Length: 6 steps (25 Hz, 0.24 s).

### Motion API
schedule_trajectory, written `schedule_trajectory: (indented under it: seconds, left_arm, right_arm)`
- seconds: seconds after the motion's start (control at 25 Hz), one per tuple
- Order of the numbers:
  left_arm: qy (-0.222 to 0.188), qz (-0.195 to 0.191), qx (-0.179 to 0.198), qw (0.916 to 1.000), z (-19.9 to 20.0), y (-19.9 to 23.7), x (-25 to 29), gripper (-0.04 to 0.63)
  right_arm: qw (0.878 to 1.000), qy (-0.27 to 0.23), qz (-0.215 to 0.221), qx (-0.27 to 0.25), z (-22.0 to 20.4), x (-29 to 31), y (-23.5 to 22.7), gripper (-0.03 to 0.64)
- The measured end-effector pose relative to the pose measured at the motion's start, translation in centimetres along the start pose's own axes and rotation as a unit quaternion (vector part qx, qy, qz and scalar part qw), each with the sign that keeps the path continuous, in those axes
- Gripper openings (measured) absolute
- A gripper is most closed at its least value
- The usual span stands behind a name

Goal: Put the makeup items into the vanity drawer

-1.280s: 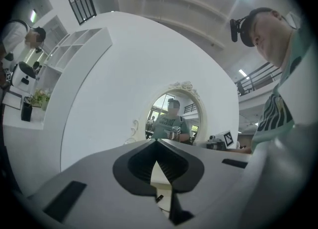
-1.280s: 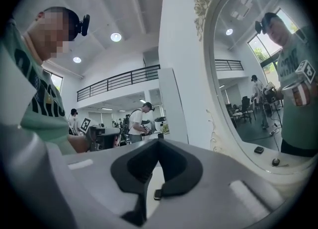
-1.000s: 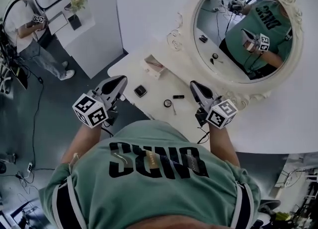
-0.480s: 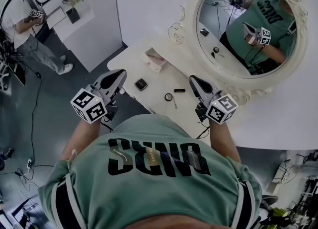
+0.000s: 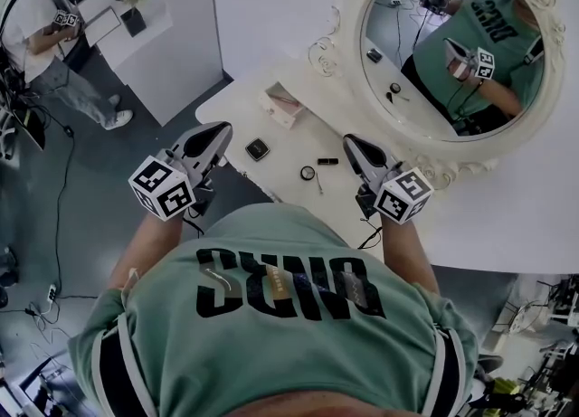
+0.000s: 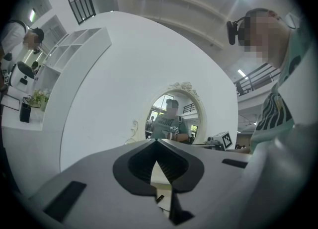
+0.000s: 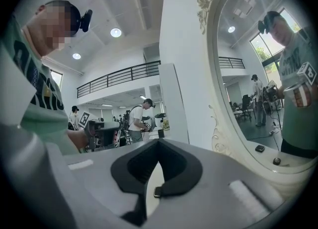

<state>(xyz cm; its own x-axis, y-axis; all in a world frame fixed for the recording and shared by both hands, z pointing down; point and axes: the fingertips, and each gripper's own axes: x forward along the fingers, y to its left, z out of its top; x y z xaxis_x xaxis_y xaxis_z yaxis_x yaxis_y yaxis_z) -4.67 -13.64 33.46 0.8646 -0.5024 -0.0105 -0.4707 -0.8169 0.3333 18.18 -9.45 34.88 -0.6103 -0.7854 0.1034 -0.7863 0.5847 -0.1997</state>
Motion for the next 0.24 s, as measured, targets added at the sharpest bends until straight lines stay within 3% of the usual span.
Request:
schedule_trajectory:
  seconds: [0.24]
  left_arm:
    - [0.002,-0.003,0.001,1.0000,0.20,-0.27,0.38,0.000]
  right_arm:
    - [1.000,0.001,0.002,-0.002,-0.14,0.00,-0.20,0.007]
